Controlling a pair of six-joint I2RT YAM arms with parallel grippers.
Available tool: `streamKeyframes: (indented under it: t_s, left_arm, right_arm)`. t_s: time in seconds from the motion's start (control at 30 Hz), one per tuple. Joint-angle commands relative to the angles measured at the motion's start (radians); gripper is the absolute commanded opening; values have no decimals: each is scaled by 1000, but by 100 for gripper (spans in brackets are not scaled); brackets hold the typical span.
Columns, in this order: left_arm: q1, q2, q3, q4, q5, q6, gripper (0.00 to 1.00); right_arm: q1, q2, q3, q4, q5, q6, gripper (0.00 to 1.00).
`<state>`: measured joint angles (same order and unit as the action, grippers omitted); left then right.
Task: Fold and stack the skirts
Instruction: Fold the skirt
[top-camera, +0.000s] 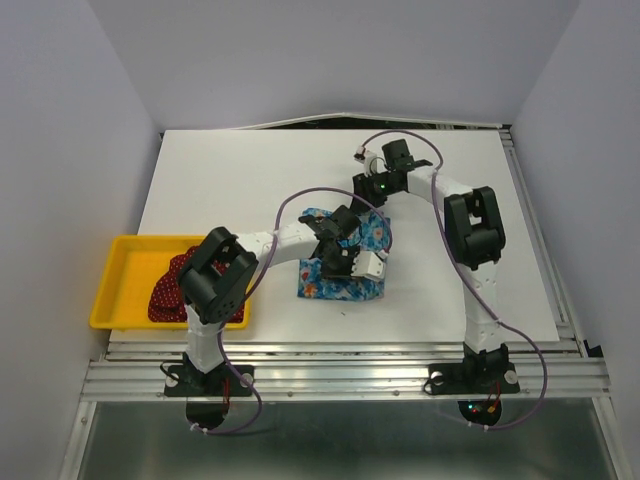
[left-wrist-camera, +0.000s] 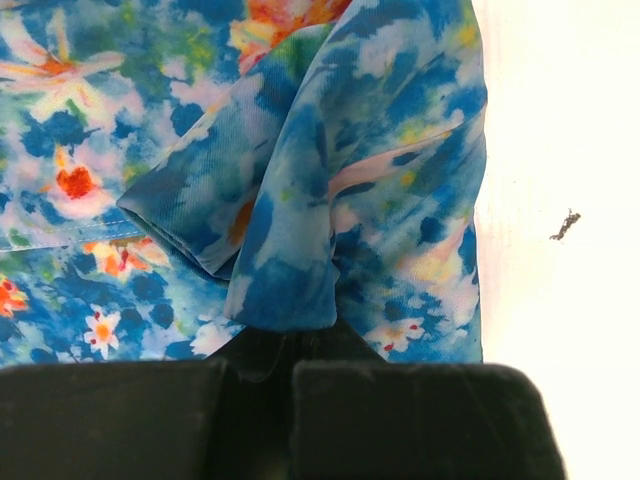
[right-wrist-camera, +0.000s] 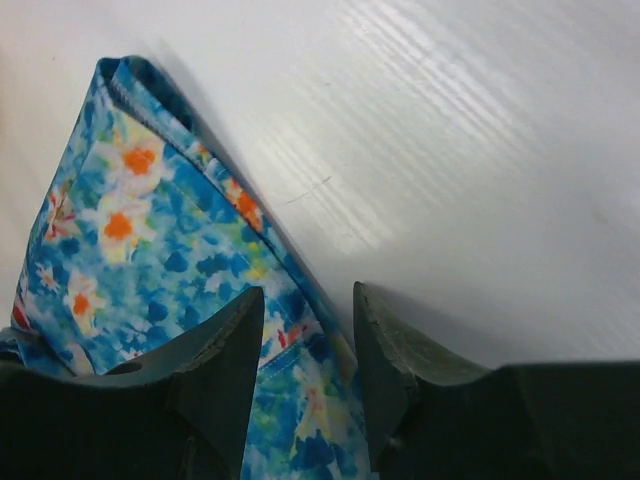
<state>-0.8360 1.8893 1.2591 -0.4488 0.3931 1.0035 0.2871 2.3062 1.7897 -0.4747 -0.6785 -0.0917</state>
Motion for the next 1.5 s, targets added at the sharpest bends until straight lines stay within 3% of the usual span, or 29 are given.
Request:
streamKeyframes:
  t_s: [0.0,0.03,0.27,0.37,0.63,0.93,1.17,1.47]
  left_arm:
    - [1,-22,5,-100,27,-29,0]
    - [5,-24,14,-105,32,-32,0]
    - [8,-78,81,-174,29,-46,0]
    - [9,-96,155,-224,27,-54,0]
    - [11,-93,299,-248,-29,-52,0]
    - [49,1,371,-70,-131,-48,0]
    - [60,50,355,67,-191,-36,0]
    - [60,80,226,260,-217,-25,0]
  right_arm:
    - [12,-7,-56,-91,-53,-184,47]
    - [12,-16,-100,-97,-53,-209,46]
    - [12,-54,-243,-59,28,-302,14]
    - [23,-64,-262,-56,14,-318,9]
    - [34,-79,-283,-53,-39,-325,7]
    - [34,-83,-277,-82,-131,-332,7]
    - [34,-73,-254,-99,-162,-330,7]
    - [34,-50,-222,-119,-190,-327,7]
